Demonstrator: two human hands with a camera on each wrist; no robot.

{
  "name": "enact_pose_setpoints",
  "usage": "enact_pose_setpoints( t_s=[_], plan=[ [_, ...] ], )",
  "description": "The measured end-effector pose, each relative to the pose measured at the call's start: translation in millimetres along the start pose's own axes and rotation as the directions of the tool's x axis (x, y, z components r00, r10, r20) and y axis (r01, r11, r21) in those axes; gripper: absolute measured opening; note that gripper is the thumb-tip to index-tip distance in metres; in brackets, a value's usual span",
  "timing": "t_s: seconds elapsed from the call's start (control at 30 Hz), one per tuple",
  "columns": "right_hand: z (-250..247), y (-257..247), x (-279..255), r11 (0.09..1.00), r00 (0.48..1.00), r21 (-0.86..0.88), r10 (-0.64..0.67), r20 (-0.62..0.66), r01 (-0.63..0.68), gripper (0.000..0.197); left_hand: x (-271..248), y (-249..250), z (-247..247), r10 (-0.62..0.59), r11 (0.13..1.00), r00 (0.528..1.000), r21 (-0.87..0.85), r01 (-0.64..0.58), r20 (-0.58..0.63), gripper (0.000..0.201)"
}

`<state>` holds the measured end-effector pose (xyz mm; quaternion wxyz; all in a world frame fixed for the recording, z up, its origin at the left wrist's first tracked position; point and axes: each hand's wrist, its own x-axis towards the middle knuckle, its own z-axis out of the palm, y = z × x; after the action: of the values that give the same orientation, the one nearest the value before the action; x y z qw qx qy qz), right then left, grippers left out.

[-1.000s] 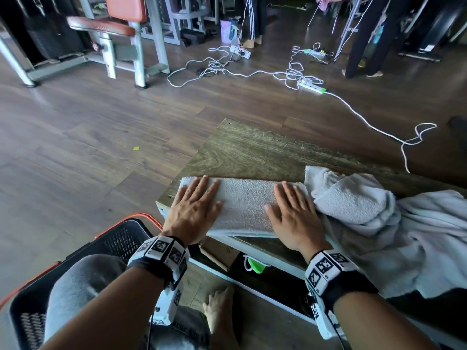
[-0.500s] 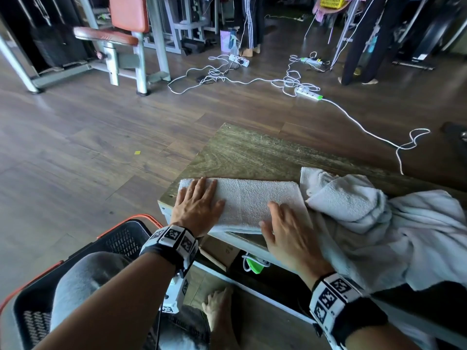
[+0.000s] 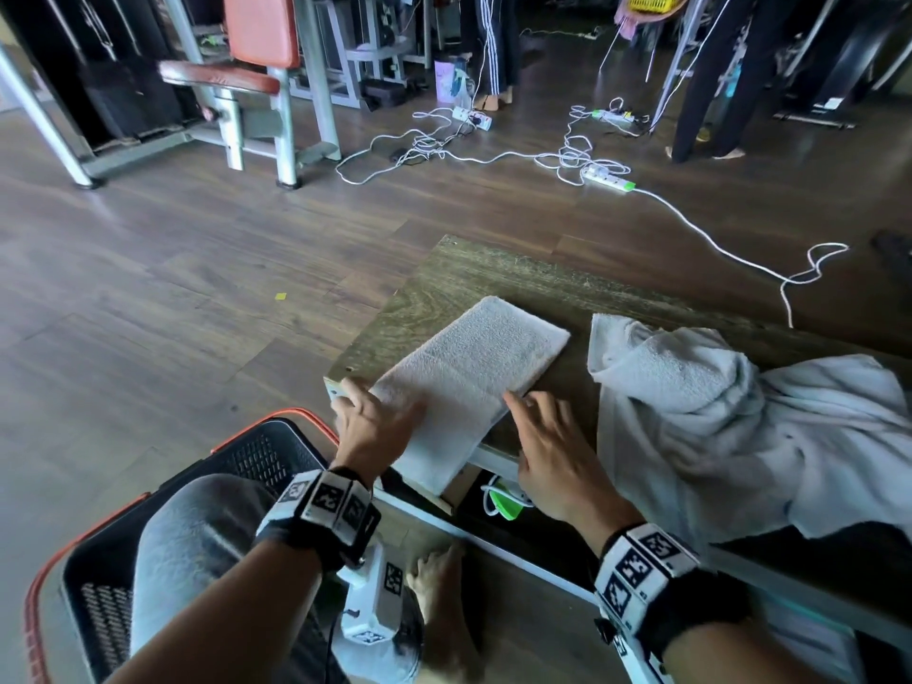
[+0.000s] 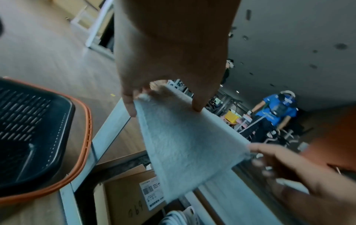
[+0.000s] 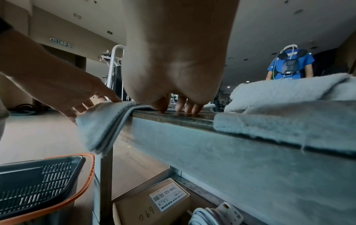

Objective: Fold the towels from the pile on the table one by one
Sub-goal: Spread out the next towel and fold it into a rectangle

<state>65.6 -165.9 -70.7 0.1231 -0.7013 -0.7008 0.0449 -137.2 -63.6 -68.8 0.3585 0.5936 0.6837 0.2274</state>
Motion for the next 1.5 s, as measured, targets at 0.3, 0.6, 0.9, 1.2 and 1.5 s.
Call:
enact_pose_setpoints(
  t_s=[0.3, 0.6, 0.9, 1.2, 1.5],
  plan=[
    [1, -4, -15, 0.992, 0.997, 0.102, -0.07, -0.02, 0.072, 0.109, -9, 50, -31, 0.024, 0.86, 0.974, -0.501, 0.095, 0.225, 0.024],
    [-5, -4, 11, 0.911, 0.92, 0.37, -0.023, -0.392, 0.181, 0.013, -17, 99, -48, 0.246, 0.737, 0.814, -0.647, 0.196, 0.527, 0.028],
    [-34, 15, 16, 0.615, 0.96, 0.787, 0.249, -0.131, -0.053, 0.016, 17, 93, -72, 0.461, 0.786, 0.716, 0.134, -0.604, 0.525, 0.039],
    [-30, 21, 39, 0.569, 0.891, 0.803, 0.44, -0.113, -0.179, 0.026, 12, 103, -55, 0.404, 0.884, 0.836, 0.077, -0.462, 0.372, 0.031],
    [-31, 28, 63, 0.572, 0.831, 0.796, 0.529, -0.172, -0.199, 0.032, 30, 86, -30, 0.316, 0.943, 0.873, -0.02, -0.333, 0.371, 0.028]
  ],
)
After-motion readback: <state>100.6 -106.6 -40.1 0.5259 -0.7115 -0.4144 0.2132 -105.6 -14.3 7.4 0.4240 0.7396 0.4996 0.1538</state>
